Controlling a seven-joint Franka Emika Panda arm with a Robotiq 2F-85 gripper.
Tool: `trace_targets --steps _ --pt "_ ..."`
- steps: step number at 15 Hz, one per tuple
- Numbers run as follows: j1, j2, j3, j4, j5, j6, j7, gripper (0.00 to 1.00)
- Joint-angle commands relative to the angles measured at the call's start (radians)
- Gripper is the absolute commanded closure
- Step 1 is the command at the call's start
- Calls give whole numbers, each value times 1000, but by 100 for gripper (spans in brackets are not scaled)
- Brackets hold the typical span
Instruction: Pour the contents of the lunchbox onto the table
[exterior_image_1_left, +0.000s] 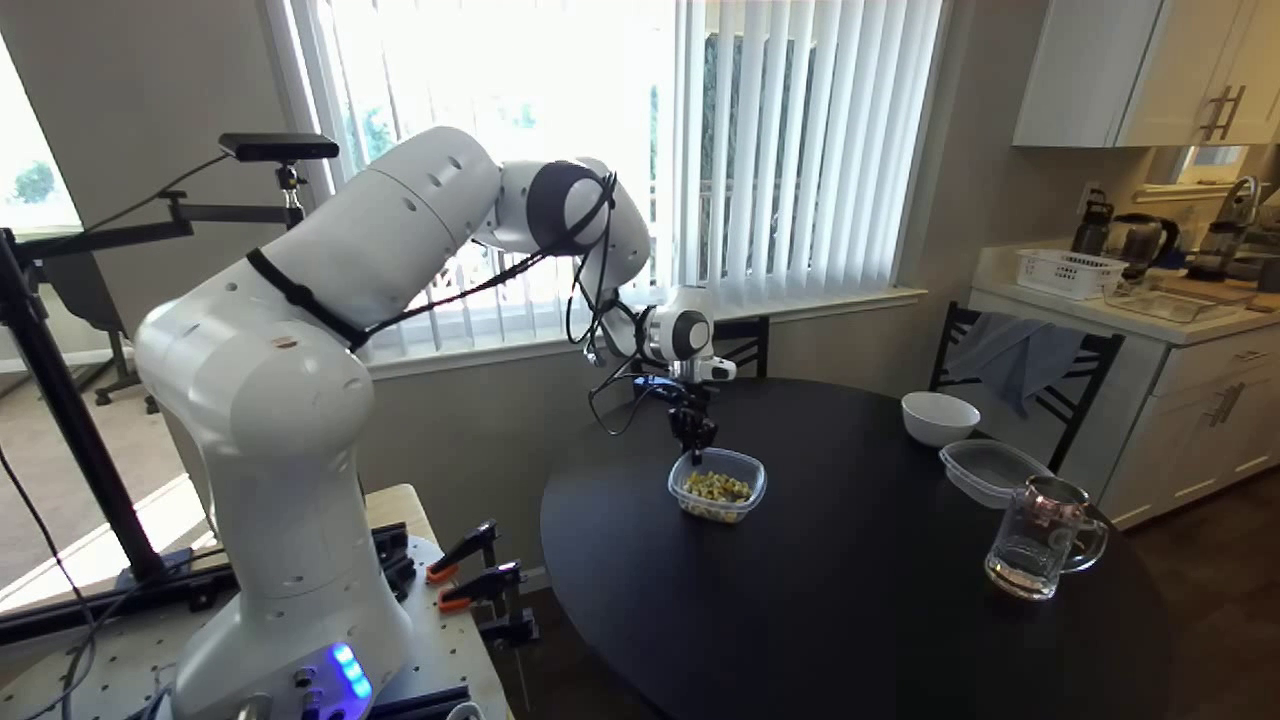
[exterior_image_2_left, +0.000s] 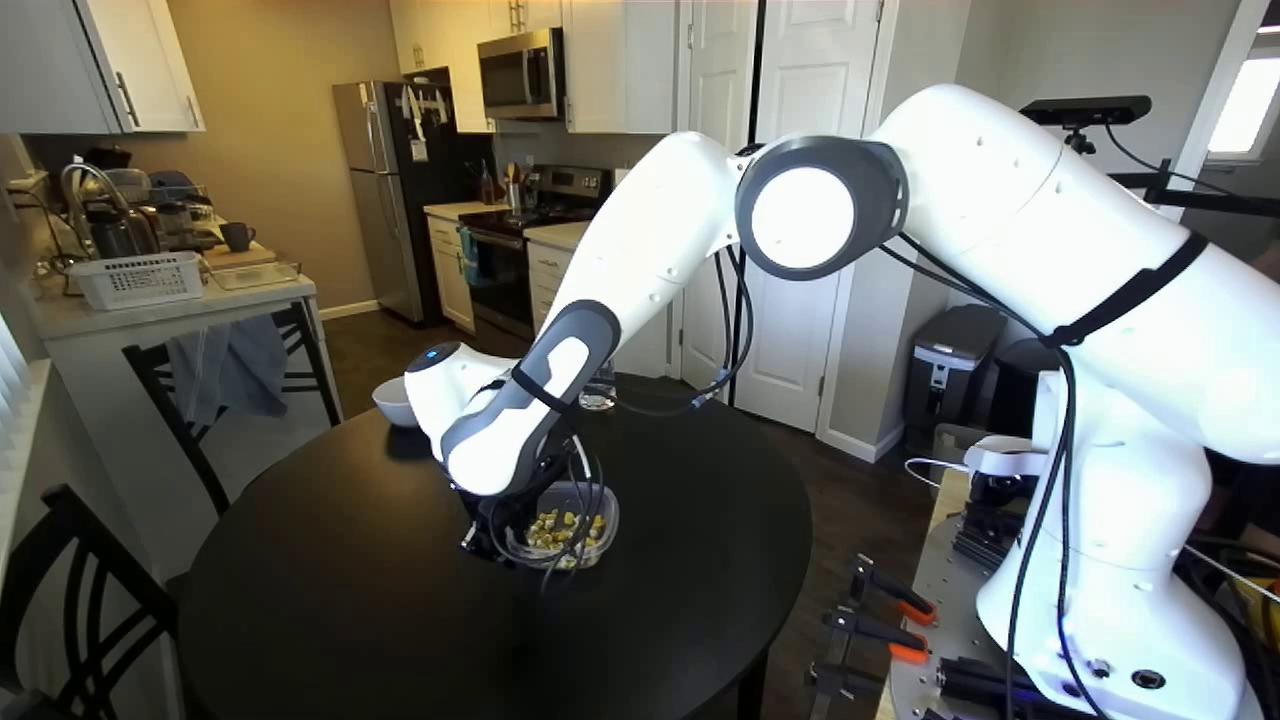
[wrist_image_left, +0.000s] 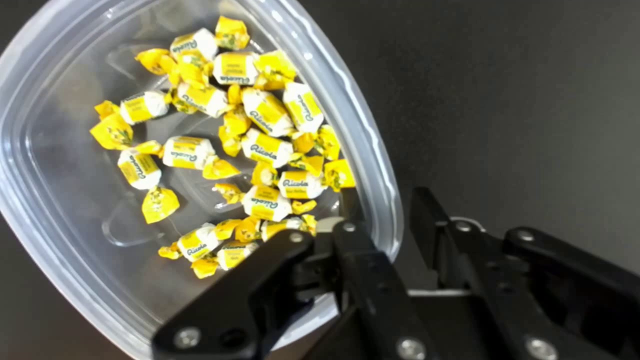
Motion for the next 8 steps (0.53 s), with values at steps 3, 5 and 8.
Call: trace_targets --steps 3,5,8 --pt "-24 -36 9 -22 67 12 -3 98" --pt "-67 -55 61 -26 128 11 -64 96" --pt "-137 -92 152 -31 221 -11 -196 98"
